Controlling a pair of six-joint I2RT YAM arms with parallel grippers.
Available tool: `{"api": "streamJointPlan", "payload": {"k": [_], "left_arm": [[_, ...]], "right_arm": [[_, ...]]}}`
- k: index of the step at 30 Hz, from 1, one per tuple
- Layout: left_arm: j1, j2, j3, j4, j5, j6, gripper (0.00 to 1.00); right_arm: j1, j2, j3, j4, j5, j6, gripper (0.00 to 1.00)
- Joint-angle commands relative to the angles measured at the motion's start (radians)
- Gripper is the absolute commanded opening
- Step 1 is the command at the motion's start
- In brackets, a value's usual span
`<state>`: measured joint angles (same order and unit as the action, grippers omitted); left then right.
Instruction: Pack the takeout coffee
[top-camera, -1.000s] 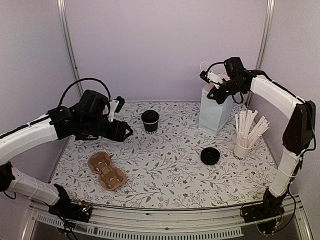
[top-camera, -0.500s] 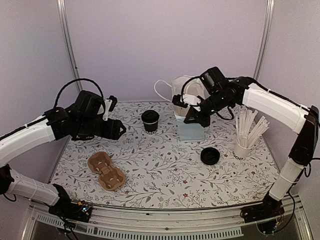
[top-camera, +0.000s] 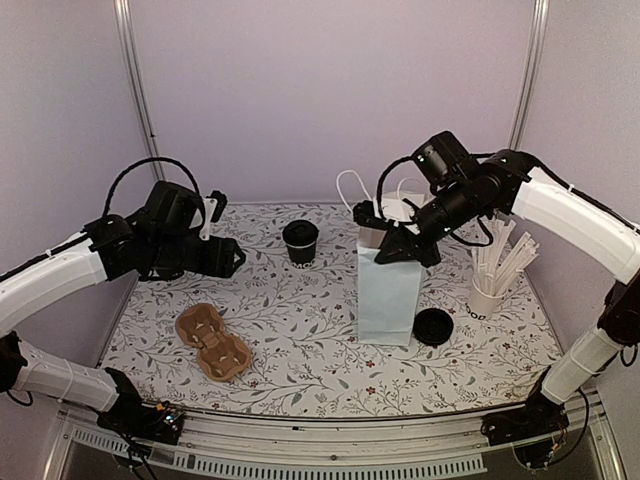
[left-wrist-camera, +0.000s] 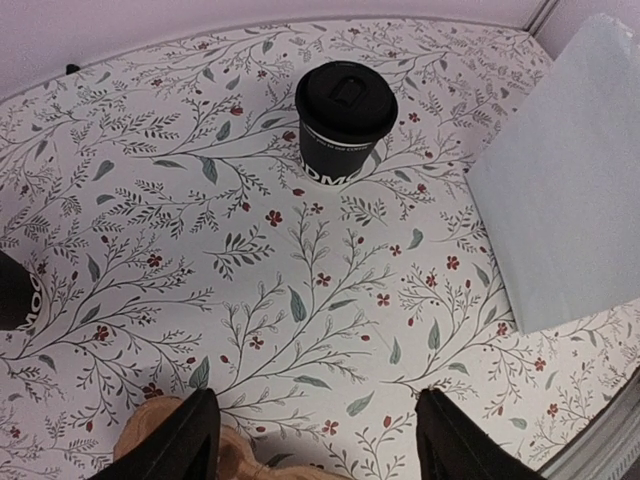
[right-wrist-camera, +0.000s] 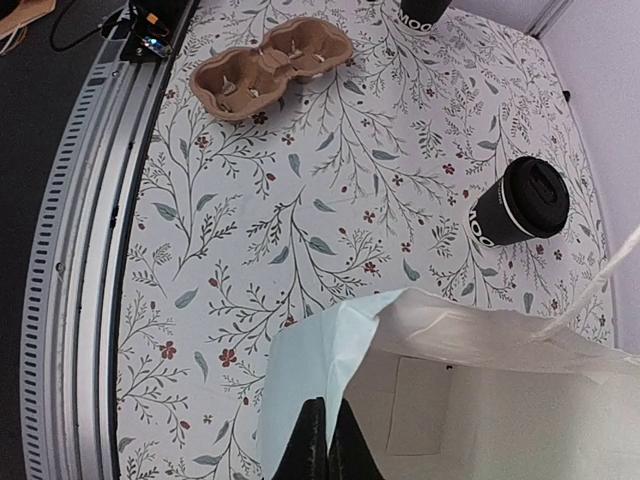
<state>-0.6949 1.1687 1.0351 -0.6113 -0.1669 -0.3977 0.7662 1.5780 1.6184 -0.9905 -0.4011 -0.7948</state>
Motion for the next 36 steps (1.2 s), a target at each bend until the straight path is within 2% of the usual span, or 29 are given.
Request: {"api": "streamJointPlan", "payload": {"k": [1,6,7,10,12,15,21,23,24,26,33,36], "left_arm": [[0.014,-0.004,0.008,-0.005,-0.002,-0.007,0.69],[0.014,0.005,0.023,-0.004,0.011,-0.005,0.69],[0.013,0.006,0.025,-0.004,0.01,-0.006,0.69],[0.014,0.004,0.028,-0.004,0.006,-0.003,0.7],[0.013,0.004,0.029,-0.004,0.006,-0.001,0.7],[0.014,0.007,0.033,-0.004,0.005,0.003,0.7],[0.014,0.023,0.052,-0.004,0.01,0.006,0.7],[0.014,0.025,0.055,-0.002,0.013,0.004,0.7],[0.014,0.025,0.055,-0.003,0.015,0.003,0.7],[0.014,0.023,0.054,-0.002,0.016,0.001,0.7],[0.014,-0.009,0.026,-0.004,0.009,-0.01,0.7],[0.014,-0.014,0.013,0.0,0.004,-0.013,0.71]], "right_arm": [[0.034,-0.044,-0.024,-0.044,-0.098,-0.054,0.02],[0.081,-0.027,0.009,-0.161,-0.143,-0.109,0.07],[0.082,-0.027,0.018,-0.186,-0.154,-0.123,0.12],[0.082,-0.055,0.012,-0.195,-0.104,-0.139,0.38],[0.079,-0.094,0.008,-0.175,-0.056,-0.133,0.45],[0.05,-0.149,0.041,-0.14,-0.073,-0.125,0.55],[-0.044,-0.214,0.111,-0.03,-0.166,-0.028,0.58],[-0.053,-0.216,0.087,0.049,-0.101,0.035,0.58],[-0.054,-0.216,0.067,0.098,-0.021,0.063,0.6],[-0.056,-0.204,0.022,0.168,0.101,0.15,0.69],[-0.056,-0.12,-0.057,0.144,0.258,0.257,0.86],[-0.057,-0.142,-0.113,0.199,0.351,0.279,0.88]]}}
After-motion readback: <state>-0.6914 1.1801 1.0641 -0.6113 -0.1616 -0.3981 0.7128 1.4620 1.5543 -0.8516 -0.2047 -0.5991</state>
